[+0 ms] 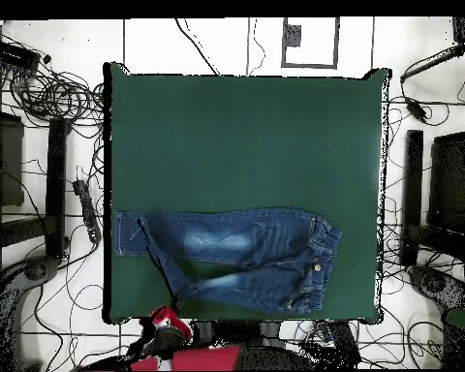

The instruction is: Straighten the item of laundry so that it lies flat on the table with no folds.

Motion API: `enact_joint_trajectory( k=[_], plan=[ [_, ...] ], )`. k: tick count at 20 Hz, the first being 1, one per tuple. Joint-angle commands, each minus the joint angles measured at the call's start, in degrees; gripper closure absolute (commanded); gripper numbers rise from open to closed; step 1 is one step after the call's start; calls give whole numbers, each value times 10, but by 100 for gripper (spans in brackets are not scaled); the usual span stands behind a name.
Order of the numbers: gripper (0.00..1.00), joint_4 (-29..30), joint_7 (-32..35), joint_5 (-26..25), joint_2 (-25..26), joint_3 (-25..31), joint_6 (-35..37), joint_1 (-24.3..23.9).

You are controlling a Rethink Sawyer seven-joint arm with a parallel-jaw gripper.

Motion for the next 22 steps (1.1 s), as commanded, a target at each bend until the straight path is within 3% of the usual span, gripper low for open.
enact_joint_trajectory(
  k=[1, 7, 11, 16, 22],
  plan=[
    [100, 23, 206, -29, -6, 48, 24, 23],
    [100, -66, 145, -171, 86, -12, 25, -42],
    [100, -117, 76, -242, 115, -24, 107, -105],
    [100, -163, 40, -286, 132, -36, 165, -132],
    [100, -189, 51, -325, 138, -46, 175, -124]
  ],
)
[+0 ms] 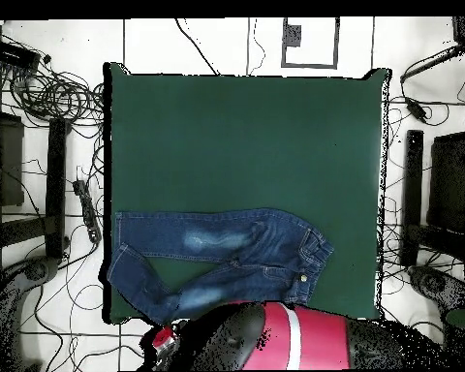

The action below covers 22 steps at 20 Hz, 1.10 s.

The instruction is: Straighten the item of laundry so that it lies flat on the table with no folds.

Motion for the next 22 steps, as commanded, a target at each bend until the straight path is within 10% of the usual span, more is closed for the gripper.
enact_joint_trajectory(
  k=[1, 20, 21, 22],
  plan=[
    [100, -140, 19, -24, 47, -7, 64, 13],
    [100, -151, 43, 80, 17, -45, 117, 81],
    [0, -149, 45, 87, 13, -46, 124, 83],
    [0, -150, 44, 91, 9, -46, 132, 85]
  ],
)
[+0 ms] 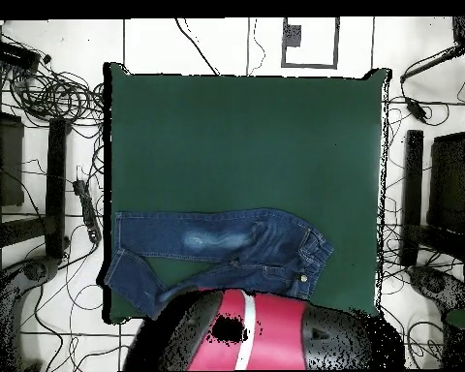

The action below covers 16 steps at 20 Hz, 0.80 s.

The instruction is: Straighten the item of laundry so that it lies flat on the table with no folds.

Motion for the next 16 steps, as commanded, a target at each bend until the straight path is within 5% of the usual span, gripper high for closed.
enact_joint_trajectory(
  k=[1, 10, 16],
  plan=[
    [0, -91, 46, 96, -33, 0, 92, 30],
    [0, -87, 74, 128, -53, 10, 134, 28],
    [0, -26, 68, 153, -183, 39, 262, 3]
  ],
)
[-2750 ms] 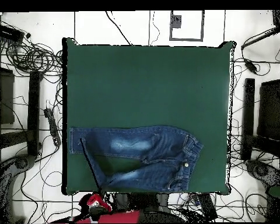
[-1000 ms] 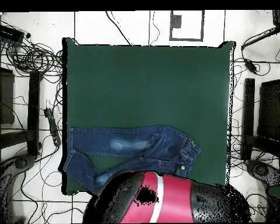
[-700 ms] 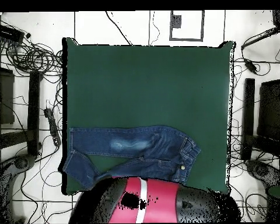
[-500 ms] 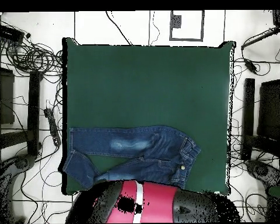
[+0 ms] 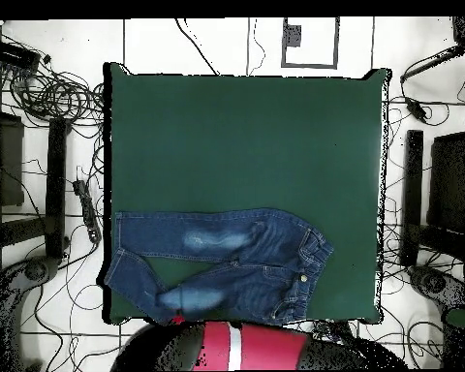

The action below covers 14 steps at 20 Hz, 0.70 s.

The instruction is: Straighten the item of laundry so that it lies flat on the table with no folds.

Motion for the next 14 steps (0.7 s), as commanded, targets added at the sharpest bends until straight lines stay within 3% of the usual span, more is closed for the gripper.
enact_joint_trajectory(
  k=[1, 5, 9, 11, 14],
  plan=[
    [0, -13, 67, 82, -130, 55, 164, -15],
    [0, 28, 54, 79, -257, 81, 290, -48],
    [0, 66, 37, 59, -365, 131, 388, -116],
    [0, 65, 21, 52, -385, 134, 413, -134],
    [0, 32, 5, 20, -341, 116, 396, -147]
  ],
)
